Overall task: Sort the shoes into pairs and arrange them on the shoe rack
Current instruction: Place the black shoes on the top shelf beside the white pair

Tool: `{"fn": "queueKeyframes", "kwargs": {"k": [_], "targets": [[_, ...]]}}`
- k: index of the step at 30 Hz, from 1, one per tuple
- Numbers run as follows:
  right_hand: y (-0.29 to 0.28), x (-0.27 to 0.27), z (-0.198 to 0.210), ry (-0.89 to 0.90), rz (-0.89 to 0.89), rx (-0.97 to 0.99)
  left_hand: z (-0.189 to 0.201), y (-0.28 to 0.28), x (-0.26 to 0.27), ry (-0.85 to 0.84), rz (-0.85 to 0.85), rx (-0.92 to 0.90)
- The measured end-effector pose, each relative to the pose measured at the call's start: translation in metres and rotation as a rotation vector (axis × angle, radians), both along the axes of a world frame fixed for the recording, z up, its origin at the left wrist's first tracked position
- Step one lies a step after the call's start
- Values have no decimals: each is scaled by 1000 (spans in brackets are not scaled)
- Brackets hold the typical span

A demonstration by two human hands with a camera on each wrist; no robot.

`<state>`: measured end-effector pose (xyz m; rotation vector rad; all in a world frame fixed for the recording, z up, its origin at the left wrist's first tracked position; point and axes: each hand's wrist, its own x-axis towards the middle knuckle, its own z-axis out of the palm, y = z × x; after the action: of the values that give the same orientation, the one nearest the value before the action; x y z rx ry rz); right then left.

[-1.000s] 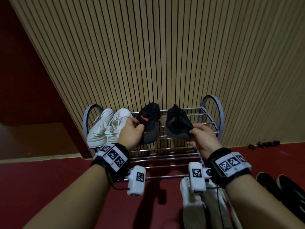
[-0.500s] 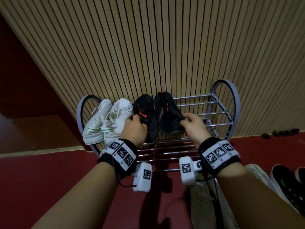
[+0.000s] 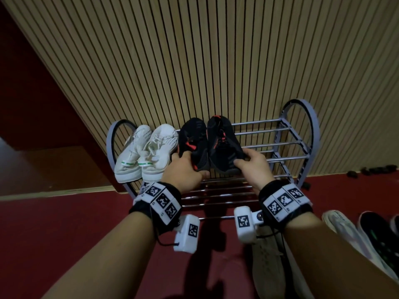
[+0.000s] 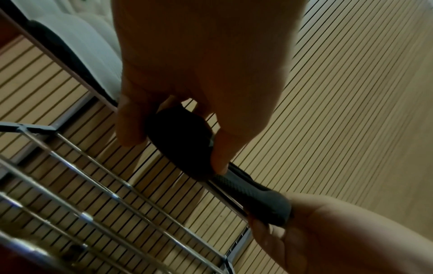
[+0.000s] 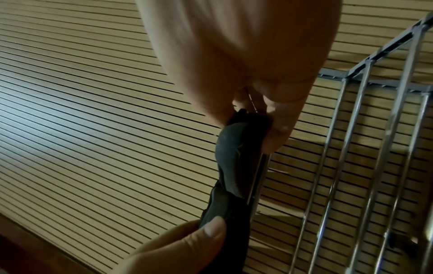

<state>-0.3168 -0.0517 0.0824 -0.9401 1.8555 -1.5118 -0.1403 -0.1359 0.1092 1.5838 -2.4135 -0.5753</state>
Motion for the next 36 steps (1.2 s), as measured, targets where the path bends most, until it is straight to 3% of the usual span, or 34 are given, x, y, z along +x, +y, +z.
{"fn": "queueKeyframes", "kwargs": {"k": [17,30,36], "targets": [[-4,2,-5,-21,-188,-93,-4,-2,2,66,-45,26],[-3,10,-10,24,-116,-93,-5,-5,2,54,13,26],[-4,5,-12,134,-29,-20,-4,-8,9,29,-7,31]]}}
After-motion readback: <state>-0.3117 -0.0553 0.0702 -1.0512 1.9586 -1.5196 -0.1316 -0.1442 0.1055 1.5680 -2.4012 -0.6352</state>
